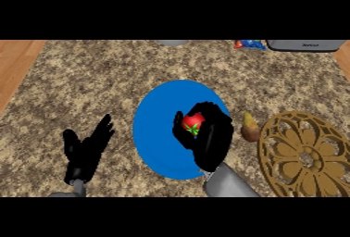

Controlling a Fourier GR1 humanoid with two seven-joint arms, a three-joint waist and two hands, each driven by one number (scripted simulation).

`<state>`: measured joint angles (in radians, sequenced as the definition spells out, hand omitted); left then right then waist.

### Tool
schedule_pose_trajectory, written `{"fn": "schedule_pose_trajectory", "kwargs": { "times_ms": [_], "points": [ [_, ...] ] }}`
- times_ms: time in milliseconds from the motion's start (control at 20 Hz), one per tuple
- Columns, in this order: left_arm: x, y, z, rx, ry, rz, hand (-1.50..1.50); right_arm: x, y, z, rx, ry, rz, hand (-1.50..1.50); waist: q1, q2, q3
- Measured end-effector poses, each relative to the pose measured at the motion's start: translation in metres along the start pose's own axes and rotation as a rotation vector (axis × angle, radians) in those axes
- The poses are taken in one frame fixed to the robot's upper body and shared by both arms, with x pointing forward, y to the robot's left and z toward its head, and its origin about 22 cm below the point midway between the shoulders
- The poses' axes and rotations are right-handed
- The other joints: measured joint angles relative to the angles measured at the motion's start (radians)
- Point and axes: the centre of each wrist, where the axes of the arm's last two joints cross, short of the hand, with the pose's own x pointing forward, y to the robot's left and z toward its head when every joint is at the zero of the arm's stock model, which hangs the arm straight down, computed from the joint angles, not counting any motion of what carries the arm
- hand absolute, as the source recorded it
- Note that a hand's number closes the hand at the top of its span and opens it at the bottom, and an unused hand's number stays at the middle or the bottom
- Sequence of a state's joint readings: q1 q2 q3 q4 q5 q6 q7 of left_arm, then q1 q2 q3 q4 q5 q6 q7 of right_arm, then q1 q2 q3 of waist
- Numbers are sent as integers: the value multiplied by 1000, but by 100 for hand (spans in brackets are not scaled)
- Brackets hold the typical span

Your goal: Pick the tomato from the placemat and place it in the plate

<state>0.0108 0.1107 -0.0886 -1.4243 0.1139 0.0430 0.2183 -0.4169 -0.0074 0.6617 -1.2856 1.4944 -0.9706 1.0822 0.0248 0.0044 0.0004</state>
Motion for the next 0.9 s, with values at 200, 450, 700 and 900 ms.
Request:
{"fn": "schedule_pose_trajectory", "kwargs": {
  "times_ms": [200, 450, 700, 900],
  "points": [
    [4, -2, -1, -5, -3, -1, 0, -7, 16, -22, 0, 77, 14, 150, 4, 2, 0],
    [5, -9, -6, -18, -13, -3, 0, -25, 34, -26, 138, 274, 95, -150, 16, 10, 0],
    [3, -11, -9, -33, -14, -1, 0, -34, 48, -29, 245, 333, 59, -150, 24, 13, 2],
    [7, -11, -10, -22, -18, -7, 0, -34, 47, -36, 233, 289, -57, -150, 22, 13, 3]
  ]
}}
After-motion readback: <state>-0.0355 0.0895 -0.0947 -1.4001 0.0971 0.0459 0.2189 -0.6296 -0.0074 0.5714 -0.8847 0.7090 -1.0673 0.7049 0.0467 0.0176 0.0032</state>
